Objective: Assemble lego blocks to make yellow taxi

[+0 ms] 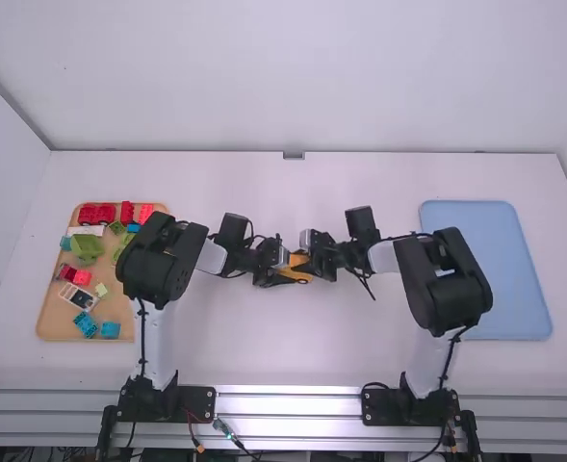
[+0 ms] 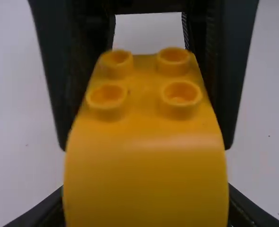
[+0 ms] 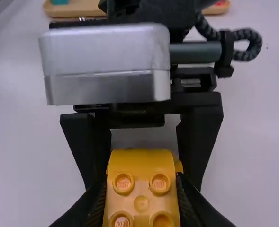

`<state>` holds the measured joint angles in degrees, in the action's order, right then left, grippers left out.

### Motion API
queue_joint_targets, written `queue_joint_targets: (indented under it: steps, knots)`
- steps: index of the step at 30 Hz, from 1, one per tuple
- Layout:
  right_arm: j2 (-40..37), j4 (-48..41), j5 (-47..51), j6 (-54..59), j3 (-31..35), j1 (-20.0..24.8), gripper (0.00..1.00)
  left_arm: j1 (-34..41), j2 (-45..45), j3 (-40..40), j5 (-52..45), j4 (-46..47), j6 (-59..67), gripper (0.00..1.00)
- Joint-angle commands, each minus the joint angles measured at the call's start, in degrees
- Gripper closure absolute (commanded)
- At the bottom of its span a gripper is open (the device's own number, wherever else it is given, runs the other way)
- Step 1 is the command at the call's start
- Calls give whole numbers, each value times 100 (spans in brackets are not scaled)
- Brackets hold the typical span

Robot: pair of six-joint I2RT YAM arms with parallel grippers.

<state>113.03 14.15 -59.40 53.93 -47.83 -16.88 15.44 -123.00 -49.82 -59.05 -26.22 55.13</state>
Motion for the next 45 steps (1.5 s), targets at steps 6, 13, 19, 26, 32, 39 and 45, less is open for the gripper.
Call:
queue_joint_targets:
  steps: [6, 13, 19, 26, 32, 39, 45]
  knots:
    - [107, 7, -55, -267, -92, -42, 79, 37, -68, -42, 17, -2, -24, 48]
    - [317, 92, -74, -210, -101, -44, 80, 20, -68, -42, 22, -44, -24, 45]
    - [463, 400, -81, -424, -96, -55, 79, 9, -68, -42, 17, -46, -26, 46]
    - [468, 385, 142, -404, -96, -247, 80, 17, -68, -42, 22, -101, -50, 48]
    - [468, 341, 647, -442, -94, -498, 83, 2, -68, -42, 0, -306, -302, 49]
    - [468, 278, 1150, -461, -57, -623, 85, 4, -68, -42, 20, -299, -304, 50]
    - [468, 308, 1495, -398, 136, -632, 87, 2, -68, -42, 20, -302, -306, 52]
